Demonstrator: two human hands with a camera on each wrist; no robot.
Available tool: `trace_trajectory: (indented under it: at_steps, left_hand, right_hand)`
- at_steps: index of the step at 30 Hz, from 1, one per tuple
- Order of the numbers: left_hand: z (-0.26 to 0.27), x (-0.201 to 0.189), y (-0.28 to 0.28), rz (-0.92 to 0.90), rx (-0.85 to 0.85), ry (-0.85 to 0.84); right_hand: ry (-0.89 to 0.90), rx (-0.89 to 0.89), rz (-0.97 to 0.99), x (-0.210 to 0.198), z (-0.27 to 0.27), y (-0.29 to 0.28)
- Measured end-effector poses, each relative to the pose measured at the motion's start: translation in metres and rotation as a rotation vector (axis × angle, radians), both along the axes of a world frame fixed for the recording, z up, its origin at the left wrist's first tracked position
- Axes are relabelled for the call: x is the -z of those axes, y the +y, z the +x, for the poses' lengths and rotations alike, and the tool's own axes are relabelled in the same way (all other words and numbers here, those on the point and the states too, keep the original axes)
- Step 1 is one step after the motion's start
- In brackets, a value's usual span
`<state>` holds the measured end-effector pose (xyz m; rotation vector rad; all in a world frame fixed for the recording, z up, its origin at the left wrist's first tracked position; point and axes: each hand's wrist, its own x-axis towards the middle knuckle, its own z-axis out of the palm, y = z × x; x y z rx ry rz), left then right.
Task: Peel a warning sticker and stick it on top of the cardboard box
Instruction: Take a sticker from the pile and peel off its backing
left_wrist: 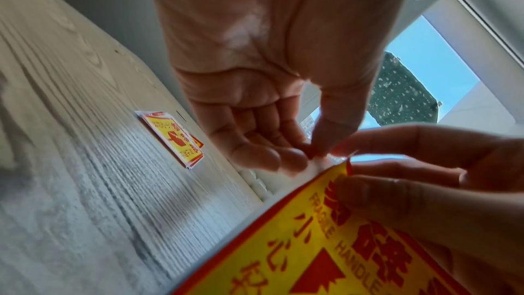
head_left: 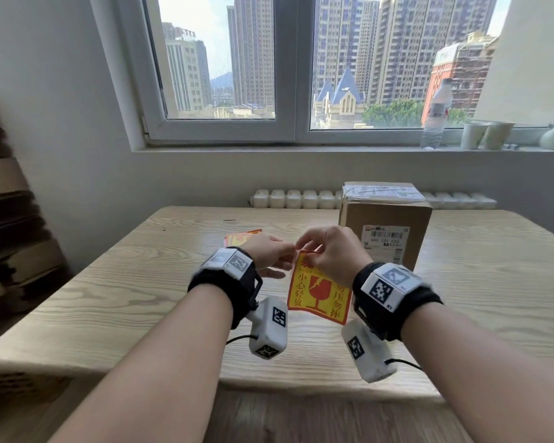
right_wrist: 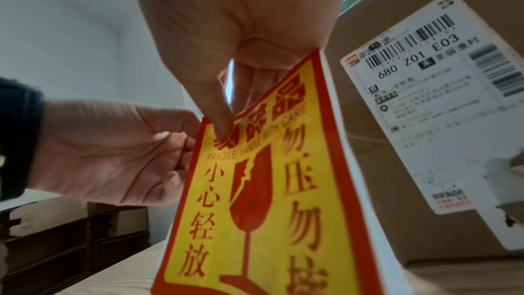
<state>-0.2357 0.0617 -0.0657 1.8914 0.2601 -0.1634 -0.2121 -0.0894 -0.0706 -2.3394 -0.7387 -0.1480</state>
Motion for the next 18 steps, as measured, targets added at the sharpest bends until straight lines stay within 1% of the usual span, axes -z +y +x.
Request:
trace_trajectory:
  at_steps: [3, 7, 9, 12, 18]
  left_hand:
    - [0.0028, 0.0014, -0.0004, -0.048, -0.016, 0.011]
    - [0.0049, 0.0025, 0.0003, -0.144, -0.033, 0.009]
    - [0.0057, 0.0029, 0.0009, -0.164, -0.009, 0.0]
    - [0.0047, 0.0001, -0.0003, -0.094, 0.04, -0.011]
    - [0.0035, -0.0017, 0.0002, 0.04, 0.059, -0.032]
  right_hand:
    - [-0.046, 0.019, 0.009, 0.0029, 0.0029, -0.0027]
    - [-0.063, 0.04, -0.006, 0.0024, 0.0046, -0.0055]
    - [-0.076, 0.044, -0.027, 0.0026, 0.0046, -0.0053]
    - [-0.09, 0.061, -0.031, 0.0017, 0.005, -0.0045]
    - [-0.04, 0.063, -0.058, -0.0005, 0.0048, -0.0048]
